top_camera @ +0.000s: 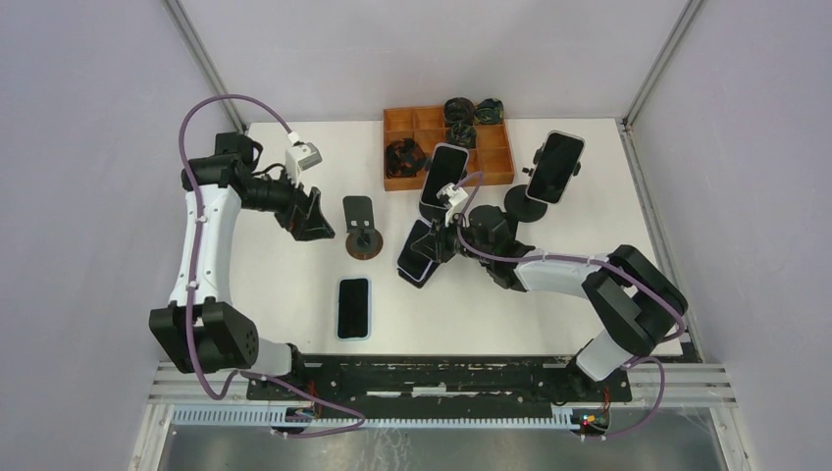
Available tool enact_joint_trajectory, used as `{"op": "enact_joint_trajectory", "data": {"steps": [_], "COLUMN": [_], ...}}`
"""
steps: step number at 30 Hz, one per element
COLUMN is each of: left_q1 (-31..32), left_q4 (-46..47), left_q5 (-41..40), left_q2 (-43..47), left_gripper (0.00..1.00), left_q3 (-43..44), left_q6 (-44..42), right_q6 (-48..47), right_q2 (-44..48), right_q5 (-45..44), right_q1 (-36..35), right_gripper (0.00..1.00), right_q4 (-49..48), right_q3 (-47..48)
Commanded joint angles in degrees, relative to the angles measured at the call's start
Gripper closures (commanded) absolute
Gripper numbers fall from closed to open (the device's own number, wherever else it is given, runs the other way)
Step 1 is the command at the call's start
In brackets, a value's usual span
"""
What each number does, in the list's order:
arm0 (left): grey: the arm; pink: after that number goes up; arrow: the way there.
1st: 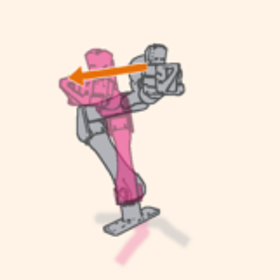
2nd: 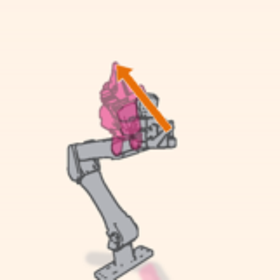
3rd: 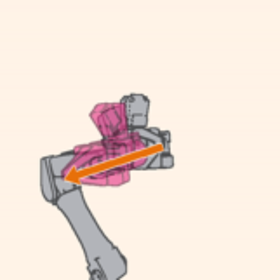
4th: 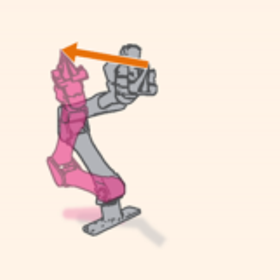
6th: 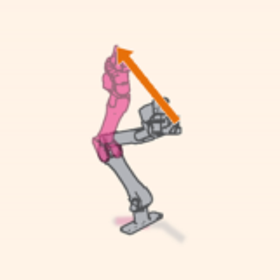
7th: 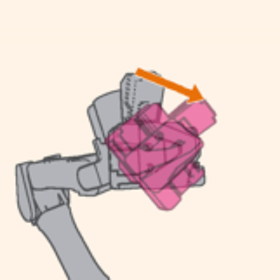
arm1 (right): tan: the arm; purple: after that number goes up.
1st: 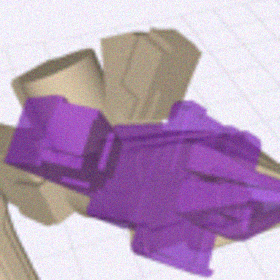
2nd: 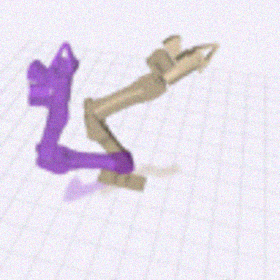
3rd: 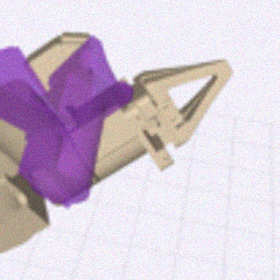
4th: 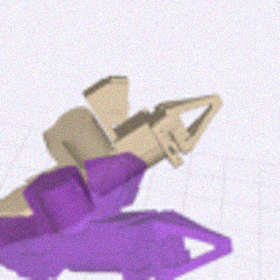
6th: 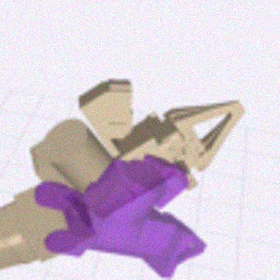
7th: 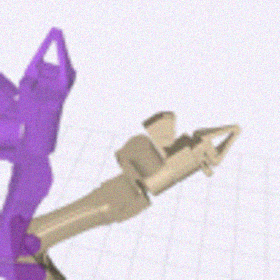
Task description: Remove the phone from the phone stand
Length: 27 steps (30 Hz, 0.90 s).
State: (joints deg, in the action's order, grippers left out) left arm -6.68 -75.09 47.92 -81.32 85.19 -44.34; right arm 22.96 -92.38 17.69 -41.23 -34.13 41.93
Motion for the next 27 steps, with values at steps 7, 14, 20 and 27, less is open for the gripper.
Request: {"op": "enact_joint_trajectory", "data": {"steps": [7, 14, 20, 27], "left_q1": [2.21, 7.75, 10.63, 14.26], "left_q4": [-8.85, -8.67, -8.82, -8.8], "left_q5": [8.93, 11.9, 13.83, 14.28], "left_q2": [7.13, 9.9, 10.02, 11.9], "left_gripper": [0.0, 0.0, 0.02, 0.12], "left_q3": [-8.26, -14.15, -15.87, -18.19], "left_q6": [-24.93, -33.93, -37.92, -39.12], "right_q6": [2.55, 8.2, 14.53, 21.59], "right_q2": [9.99, 14.29, 14.6, 12.7], "right_q5": [9.85, 18.91, 25.89, 32.21], "right_q1": [-4.04, -4.38, -4.78, -6.5], "right_gripper": [1.0, 1.0, 1.0, 1.0], "right_q4": [2.84, -3.11, -9.97, -20.15], "right_q3": [1.21, 0.34, 1.55, 3.78]}}
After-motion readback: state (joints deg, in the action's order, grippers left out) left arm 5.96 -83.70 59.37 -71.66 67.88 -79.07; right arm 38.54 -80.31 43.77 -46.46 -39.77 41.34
